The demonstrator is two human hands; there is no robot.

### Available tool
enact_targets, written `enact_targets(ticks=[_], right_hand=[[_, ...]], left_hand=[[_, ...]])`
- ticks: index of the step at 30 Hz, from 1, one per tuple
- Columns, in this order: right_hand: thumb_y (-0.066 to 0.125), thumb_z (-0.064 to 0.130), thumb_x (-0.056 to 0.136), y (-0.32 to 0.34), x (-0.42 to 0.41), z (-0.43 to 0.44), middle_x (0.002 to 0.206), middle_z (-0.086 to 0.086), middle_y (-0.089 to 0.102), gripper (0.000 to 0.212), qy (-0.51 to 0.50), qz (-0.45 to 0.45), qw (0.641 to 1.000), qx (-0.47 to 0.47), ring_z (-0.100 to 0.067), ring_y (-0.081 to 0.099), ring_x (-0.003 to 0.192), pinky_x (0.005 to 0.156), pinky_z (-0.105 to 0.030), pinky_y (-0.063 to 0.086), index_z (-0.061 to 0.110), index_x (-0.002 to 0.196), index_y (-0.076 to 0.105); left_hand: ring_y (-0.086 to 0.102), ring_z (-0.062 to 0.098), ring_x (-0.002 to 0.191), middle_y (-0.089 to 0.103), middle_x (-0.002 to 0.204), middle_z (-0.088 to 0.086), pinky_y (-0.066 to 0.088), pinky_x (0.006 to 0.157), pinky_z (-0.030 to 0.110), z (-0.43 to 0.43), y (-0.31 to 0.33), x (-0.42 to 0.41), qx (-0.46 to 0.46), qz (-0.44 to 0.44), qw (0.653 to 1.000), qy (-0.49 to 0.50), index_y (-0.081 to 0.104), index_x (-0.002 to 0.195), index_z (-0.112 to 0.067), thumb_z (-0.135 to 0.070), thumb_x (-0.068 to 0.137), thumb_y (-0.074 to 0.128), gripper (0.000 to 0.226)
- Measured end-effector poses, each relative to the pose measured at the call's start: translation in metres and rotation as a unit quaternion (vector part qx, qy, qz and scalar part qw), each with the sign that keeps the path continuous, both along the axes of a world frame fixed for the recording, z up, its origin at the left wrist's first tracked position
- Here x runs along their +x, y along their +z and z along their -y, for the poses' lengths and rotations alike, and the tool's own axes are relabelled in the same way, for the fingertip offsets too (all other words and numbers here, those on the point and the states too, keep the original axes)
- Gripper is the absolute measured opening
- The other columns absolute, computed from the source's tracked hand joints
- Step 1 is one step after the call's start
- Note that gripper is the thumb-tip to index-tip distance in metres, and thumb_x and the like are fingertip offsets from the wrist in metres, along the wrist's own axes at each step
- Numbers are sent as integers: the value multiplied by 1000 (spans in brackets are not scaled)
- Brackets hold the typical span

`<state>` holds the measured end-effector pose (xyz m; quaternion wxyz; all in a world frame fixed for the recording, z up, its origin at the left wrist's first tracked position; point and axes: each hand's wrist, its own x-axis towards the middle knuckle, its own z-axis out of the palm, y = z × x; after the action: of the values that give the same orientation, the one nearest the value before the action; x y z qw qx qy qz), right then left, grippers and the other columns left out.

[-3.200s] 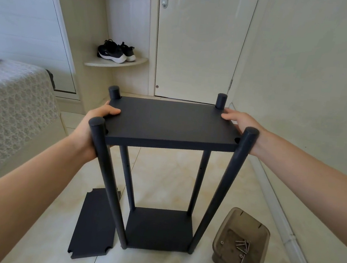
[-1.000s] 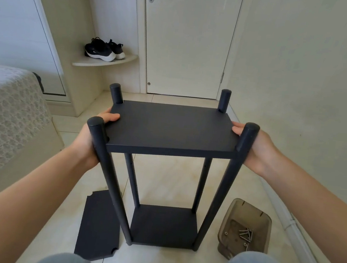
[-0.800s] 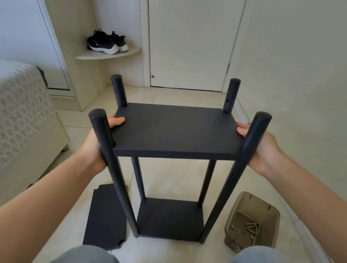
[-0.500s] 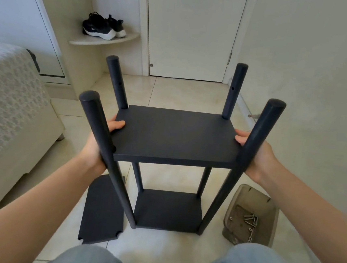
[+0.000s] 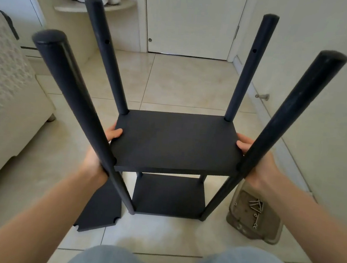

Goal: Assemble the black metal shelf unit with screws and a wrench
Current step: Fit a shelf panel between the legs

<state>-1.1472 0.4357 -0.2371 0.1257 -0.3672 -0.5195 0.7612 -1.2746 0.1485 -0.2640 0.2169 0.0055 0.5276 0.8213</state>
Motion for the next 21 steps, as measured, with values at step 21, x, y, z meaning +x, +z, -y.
enact_targets(ticks=[21], right_hand=[[57, 7, 95, -52, 3, 4, 108, -5, 71, 29, -19, 16, 999, -23, -25, 67, 95, 71, -37, 54, 12, 122, 67]], left_hand=[[62, 28, 125, 62, 140, 8, 58, 92, 38, 11, -68, -11, -49, -9, 998, -27, 51, 146, -22, -31, 97, 56, 50]])
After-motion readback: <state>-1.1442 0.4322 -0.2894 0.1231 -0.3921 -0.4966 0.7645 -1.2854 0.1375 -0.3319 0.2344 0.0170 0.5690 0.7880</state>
